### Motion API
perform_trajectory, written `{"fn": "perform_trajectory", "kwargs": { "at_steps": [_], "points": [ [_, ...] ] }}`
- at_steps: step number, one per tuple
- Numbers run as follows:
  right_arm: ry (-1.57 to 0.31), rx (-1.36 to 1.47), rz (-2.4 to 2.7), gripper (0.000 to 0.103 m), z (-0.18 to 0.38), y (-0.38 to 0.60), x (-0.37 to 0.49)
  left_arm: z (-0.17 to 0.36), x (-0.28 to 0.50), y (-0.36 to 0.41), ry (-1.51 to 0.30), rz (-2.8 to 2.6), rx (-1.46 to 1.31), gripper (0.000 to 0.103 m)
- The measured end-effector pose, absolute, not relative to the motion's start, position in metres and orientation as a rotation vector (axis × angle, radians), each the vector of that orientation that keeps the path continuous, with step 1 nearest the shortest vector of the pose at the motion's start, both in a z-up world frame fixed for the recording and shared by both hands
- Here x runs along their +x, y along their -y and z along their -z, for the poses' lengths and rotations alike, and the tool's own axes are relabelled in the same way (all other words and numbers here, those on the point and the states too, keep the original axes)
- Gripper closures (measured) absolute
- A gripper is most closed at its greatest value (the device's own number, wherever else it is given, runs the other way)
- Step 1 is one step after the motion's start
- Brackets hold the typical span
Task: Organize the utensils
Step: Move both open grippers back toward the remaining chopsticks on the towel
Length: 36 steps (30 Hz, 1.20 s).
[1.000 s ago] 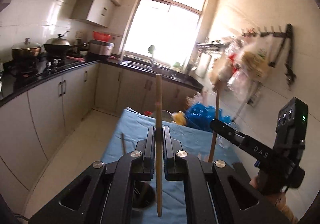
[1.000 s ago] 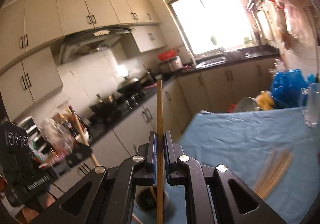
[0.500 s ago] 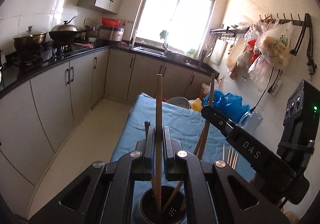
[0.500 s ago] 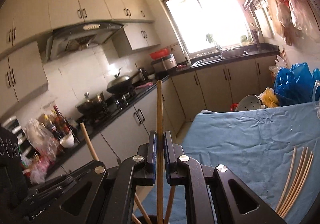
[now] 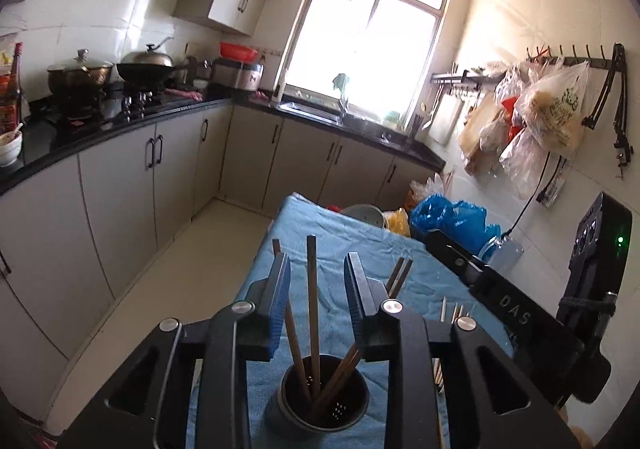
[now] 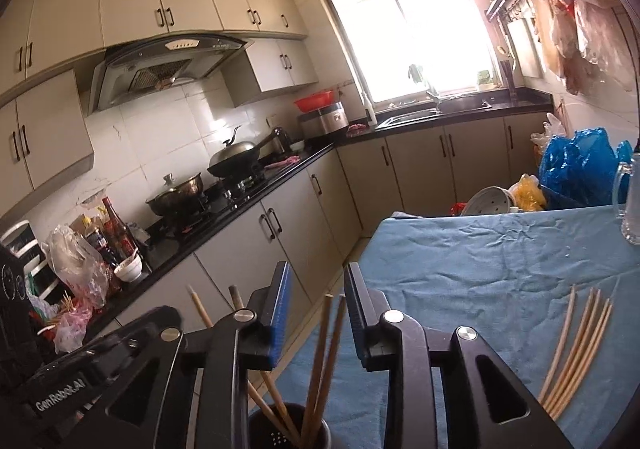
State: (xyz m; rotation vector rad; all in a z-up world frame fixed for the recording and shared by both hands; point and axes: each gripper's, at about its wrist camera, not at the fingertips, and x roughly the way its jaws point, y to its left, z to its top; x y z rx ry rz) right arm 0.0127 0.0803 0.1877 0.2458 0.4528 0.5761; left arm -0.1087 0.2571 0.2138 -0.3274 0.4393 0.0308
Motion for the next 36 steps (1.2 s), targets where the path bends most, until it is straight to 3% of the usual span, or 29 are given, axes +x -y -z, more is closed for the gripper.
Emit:
{"fn": "perform_trajectory", "kwargs": {
  "at_steps": [3,9,15,17,18,19,27,34,35,36],
  "points": [
    [-0.439,0.240,-0.550,0.064,-0.194,-0.056,0.004,-0.222,-0.123,-0.248,-0.416,-0.015,-0.330,0.076],
    [-0.531,0.193,-0.437,0.042,-0.167,0.013,-0.008,-0.229,-0.149,-0.211,-0.389,0.064,-0.304,0.063],
    [-0.871,0.059,-0.363,0.042,-0.073,0.054,-0.005,-0.200,-0.140,-0.155,-0.501,0.165,-0.276,0.060],
    [-0.955,0.058,-0.395,0.054,-0.045,0.059,-0.009,-0.188,-0.133,-0.137,-0.554,0.190,-0.271,0.060],
    [-0.971,0.069,-0.404,0.062,-0.038,0.060,-0.010,-0.182,-0.130,-0.130,-0.576,0.205,-0.272,0.060],
    [-0.973,0.096,-0.400,0.064,-0.034,0.067,-0.010,-0.173,-0.126,-0.120,-0.612,0.219,-0.268,0.060],
    [-0.977,0.203,-0.217,0.064,-0.030,0.135,0.051,-0.090,-0.097,-0.050,-0.842,0.261,-0.172,0.060],
    [-1.010,0.127,-0.153,0.067,-0.015,0.121,0.092,-0.041,-0.066,-0.017,-0.953,0.258,-0.081,0.061],
    [-1.012,0.113,-0.138,0.067,-0.016,0.118,0.095,-0.035,-0.062,-0.013,-0.968,0.254,-0.068,0.063],
    [-1.014,0.101,-0.120,0.068,-0.017,0.116,0.097,-0.031,-0.059,-0.011,-0.979,0.250,-0.060,0.073]
  ]
}}
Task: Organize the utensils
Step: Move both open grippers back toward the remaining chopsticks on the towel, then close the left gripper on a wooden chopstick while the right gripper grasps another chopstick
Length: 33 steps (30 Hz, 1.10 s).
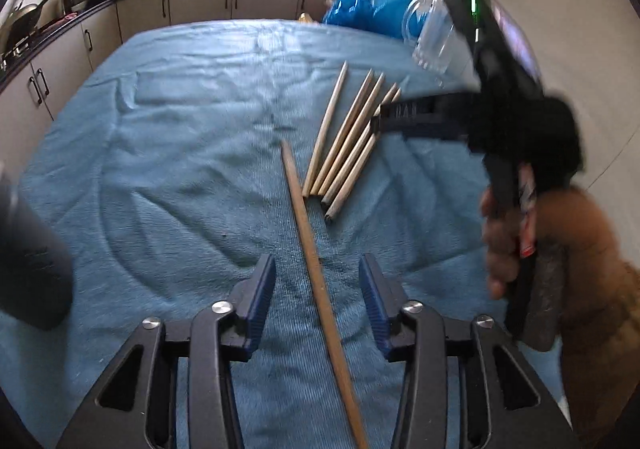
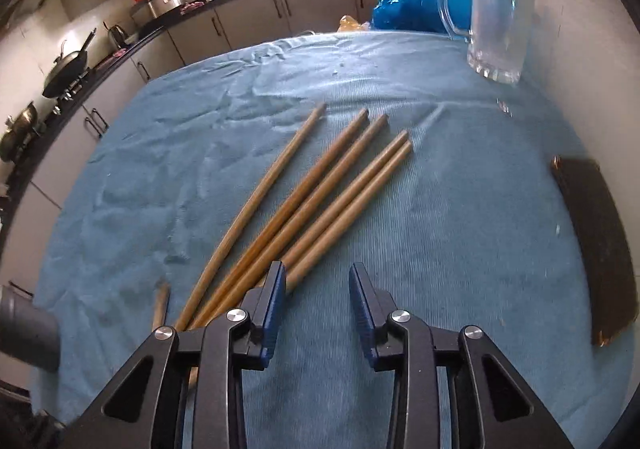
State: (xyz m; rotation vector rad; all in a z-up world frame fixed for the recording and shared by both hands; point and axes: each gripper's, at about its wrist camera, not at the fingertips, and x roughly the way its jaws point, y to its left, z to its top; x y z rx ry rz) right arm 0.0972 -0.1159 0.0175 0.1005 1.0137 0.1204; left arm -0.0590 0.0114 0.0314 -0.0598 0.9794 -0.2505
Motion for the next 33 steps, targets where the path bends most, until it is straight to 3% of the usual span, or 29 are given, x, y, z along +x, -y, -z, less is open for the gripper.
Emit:
{"fn": "perform_trajectory", "kwargs": {
  "at_steps": [1,11,16,19,24,27,29,31,33],
  "points": [
    [-1.013,0.086,-0.105,0.068,-0.018,0.114,0.098,-0.026,-0.056,-0.009,-0.999,0.248,-0.052,0.079],
    [-1.087,-0.013,-0.036,0.070,-0.017,0.117,0.106,-0.025,-0.044,-0.008,-0.981,0.229,-0.027,0.079],
    [-1.105,0.200,-0.033,0.074,-0.022,0.136,0.114,-0.026,-0.043,-0.014,-1.002,0.241,-0.115,0.075],
    [-1.115,0.169,-0.047,0.074,-0.019,0.134,0.114,-0.030,-0.046,-0.023,-0.994,0.271,-0.189,0.075],
    [-1.112,0.171,-0.068,0.074,-0.021,0.121,0.116,-0.027,-0.049,-0.004,-0.996,0.302,-0.114,0.067],
    [-1.121,0.110,-0.039,0.075,-0.022,0.105,0.125,-0.025,-0.049,0.005,-0.978,0.283,-0.045,0.067],
    [-1.138,0.063,-0.011,0.075,-0.024,0.097,0.130,-0.026,-0.052,0.007,-0.971,0.271,0.004,0.070],
    [-1.145,0.052,-0.009,0.075,-0.024,0.099,0.129,-0.026,-0.053,0.006,-0.970,0.258,0.035,0.084],
    [-1.142,0.028,-0.006,0.075,-0.024,0.103,0.122,-0.026,-0.053,0.002,-0.967,0.238,0.066,0.089]
  ]
}}
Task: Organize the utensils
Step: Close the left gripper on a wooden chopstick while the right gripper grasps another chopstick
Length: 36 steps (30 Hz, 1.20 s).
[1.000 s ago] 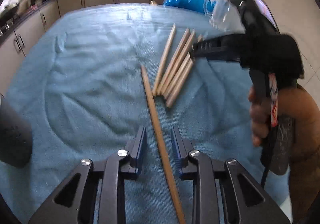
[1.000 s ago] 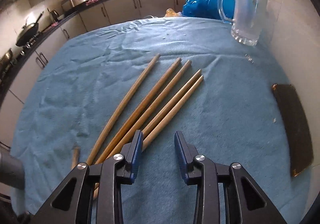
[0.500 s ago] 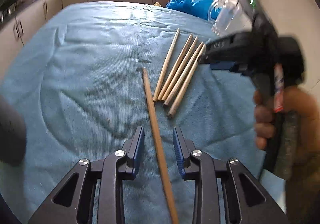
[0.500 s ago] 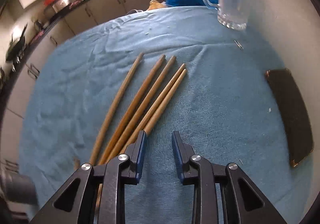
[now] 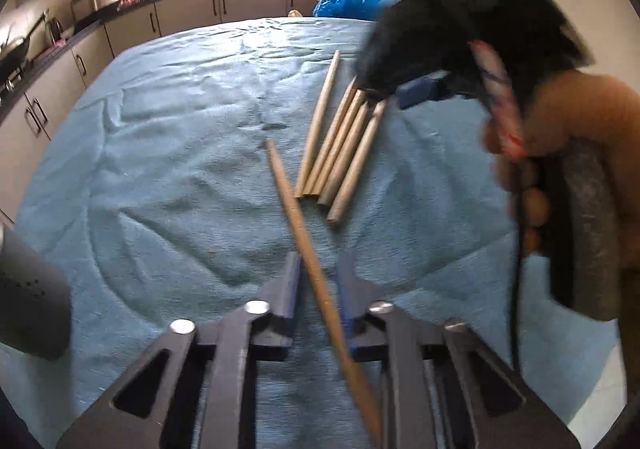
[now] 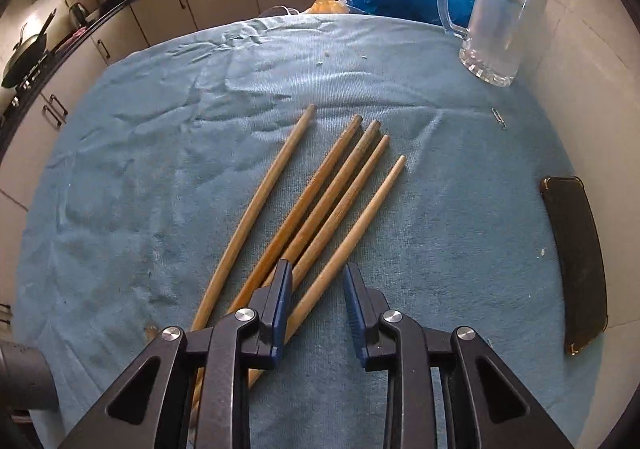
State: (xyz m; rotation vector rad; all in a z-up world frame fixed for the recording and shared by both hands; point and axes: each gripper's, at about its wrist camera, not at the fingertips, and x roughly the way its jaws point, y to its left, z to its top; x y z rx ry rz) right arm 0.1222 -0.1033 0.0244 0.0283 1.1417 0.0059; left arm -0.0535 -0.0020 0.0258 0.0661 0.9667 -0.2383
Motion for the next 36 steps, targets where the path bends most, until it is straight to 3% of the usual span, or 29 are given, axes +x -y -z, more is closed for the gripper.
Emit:
{"fn": "perform_trajectory", "kwargs": {
  "at_steps": [11,16,19,21,23,24,25,30,36],
  "points": [
    [-1.188,-0.013,-0.018,0.072,-0.019,0.160,0.074,-0.025,-0.050,-0.045,-1.035,0.342,-0.278,0.086],
    [-1.198,-0.020,-0.015,0.079,-0.017,0.196,0.039,-0.025,-0.049,-0.058,-1.074,0.376,-0.412,0.069],
    [-1.207,-0.033,-0.024,0.079,-0.017,0.211,0.018,-0.030,-0.053,-0.039,-1.067,0.341,-0.333,0.057],
    [-1.212,-0.045,-0.038,0.080,-0.017,0.215,0.011,-0.033,-0.050,-0.025,-1.065,0.301,-0.243,0.056],
    [-1.213,-0.059,-0.054,0.085,-0.017,0.214,0.004,-0.035,-0.049,-0.007,-1.057,0.239,-0.110,0.060],
    [-1.212,-0.062,-0.062,0.087,-0.016,0.213,0.002,-0.034,-0.050,0.000,-1.047,0.203,-0.054,0.084],
    [-1.211,-0.065,-0.075,0.089,-0.016,0.211,-0.003,-0.033,-0.051,0.003,-1.042,0.182,-0.018,0.094],
    [-1.205,-0.116,-0.156,0.095,-0.018,0.206,-0.039,-0.035,-0.069,-0.020,-1.117,0.240,-0.061,0.096],
    [-1.266,-0.262,-0.216,0.092,-0.016,0.199,-0.069,-0.037,-0.098,-0.050,-1.232,0.314,-0.135,0.095]
  ]
}}
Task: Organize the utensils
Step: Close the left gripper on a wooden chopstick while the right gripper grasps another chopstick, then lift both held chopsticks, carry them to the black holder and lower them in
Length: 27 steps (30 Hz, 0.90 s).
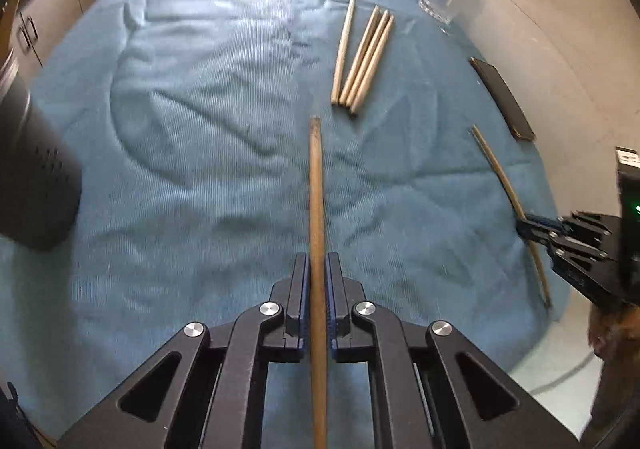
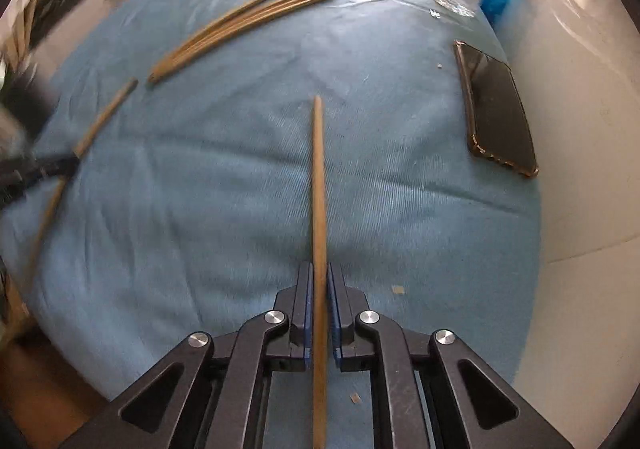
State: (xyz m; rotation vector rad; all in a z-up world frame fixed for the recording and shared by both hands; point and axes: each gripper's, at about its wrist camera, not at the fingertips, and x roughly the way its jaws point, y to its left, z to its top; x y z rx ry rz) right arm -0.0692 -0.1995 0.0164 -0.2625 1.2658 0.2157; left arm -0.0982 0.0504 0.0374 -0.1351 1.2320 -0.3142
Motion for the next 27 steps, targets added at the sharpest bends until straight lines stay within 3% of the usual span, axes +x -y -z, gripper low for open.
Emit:
{"fn": "perform_trajectory", "kwargs": {
  "at_steps": [3,9,17,19,21,27],
  "points": [
    [-1.281,-0.245,-0.208,0.085,-0.017,0.201,-0.057,-0.039,-0.095,-0.048,-1.227,0.289,-0.086,0.082],
    [-1.356,-0.236,-0.233,0.083,-0.015,0.201,-0.017,-0.037,-0.071,-0.021,-1.235,0.290,0.034,0.072],
    [-1.482,-0.282,-0.238,0.086,-0.011,0.188,0.025,-0.037,-0.058,-0.009,-1.259,0.342,0.150,0.069],
    [-1.474,-0.281,-0.232,0.094,-0.011,0.183,0.026,-0.037,-0.053,-0.010,-1.261,0.359,0.140,0.074],
    [-1.428,-0.301,-0.218,0.094,-0.012,0.176,0.023,-0.037,-0.055,-0.015,-1.240,0.355,0.128,0.096],
    [-1.264,-0.151,-0.252,0.095,-0.025,0.178,-0.009,-0.054,-0.084,-0.039,-1.105,0.401,-0.018,0.096]
  ]
}}
